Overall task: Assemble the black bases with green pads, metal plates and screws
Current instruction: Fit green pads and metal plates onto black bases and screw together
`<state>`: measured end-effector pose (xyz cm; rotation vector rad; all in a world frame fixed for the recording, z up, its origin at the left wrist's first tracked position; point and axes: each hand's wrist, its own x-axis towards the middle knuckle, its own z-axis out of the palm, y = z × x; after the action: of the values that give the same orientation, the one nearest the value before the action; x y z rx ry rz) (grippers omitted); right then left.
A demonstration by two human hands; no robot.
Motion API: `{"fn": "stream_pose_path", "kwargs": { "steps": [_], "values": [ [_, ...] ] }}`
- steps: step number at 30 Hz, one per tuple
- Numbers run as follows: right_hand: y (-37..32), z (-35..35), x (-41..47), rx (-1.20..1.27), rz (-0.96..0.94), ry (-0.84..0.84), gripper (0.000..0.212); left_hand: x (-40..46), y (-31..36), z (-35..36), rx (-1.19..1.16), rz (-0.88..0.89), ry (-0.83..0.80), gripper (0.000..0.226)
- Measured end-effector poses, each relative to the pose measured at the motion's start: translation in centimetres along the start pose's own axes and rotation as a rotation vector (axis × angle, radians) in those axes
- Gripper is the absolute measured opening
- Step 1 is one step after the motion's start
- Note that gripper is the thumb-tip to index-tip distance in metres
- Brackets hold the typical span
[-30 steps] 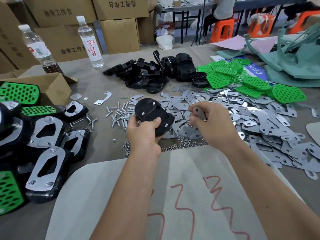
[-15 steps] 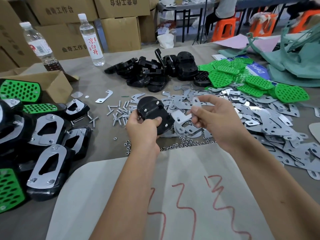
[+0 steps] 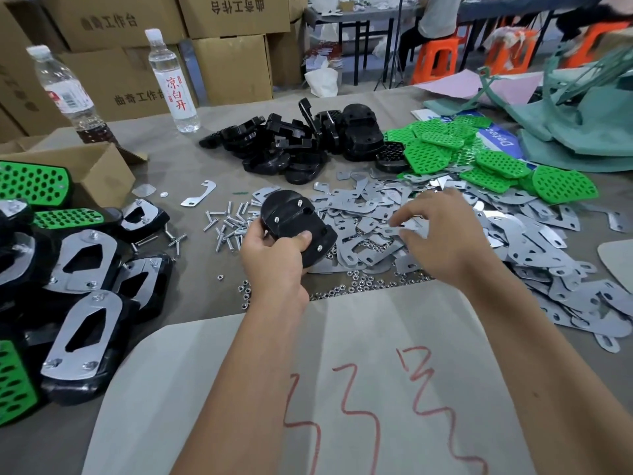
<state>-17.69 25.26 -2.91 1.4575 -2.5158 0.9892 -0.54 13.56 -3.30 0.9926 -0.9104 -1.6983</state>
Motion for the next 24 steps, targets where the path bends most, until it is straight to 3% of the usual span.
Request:
{"fn": "stream_pose_path", "kwargs": {
  "steps": [4, 6, 11, 14, 20, 24],
  "values": [
    [1.7, -1.6, 0.3, 0.03, 0.257, 0.36, 0.032, 0.0, -0.2, 0.1, -0.006, 0.024, -0.014, 0.046],
    [2.8, -1.9, 0.3, -0.06, 0.367, 0.402, 0.029, -0.2, -0.4, 0.4, 0.003, 0.046, -0.038, 0.046],
    [5.2, -2.3, 0.3, -0.262, 0.525, 0.166, 0.028, -0.8, -1.3, 1.3, 0.065, 0.1, -0.117, 0.046],
    [5.3, -2.3, 0.6, -0.275, 0.515, 0.067, 0.032, -1.1, -1.7, 1.5, 0.094, 0.13, -0.15, 0.047],
    [3.8, -1.8, 0.6, -0.243, 0.422, 0.12, 0.029, -0.7, -1.8, 1.5, 0.057, 0.103, -0.125, 0.046],
    [4.2, -2.4, 0.2, -0.333, 0.556, 0.032, 0.044, -0.8, -1.8, 1.4, 0.057, 0.096, -0.133, 0.046]
  ]
}}
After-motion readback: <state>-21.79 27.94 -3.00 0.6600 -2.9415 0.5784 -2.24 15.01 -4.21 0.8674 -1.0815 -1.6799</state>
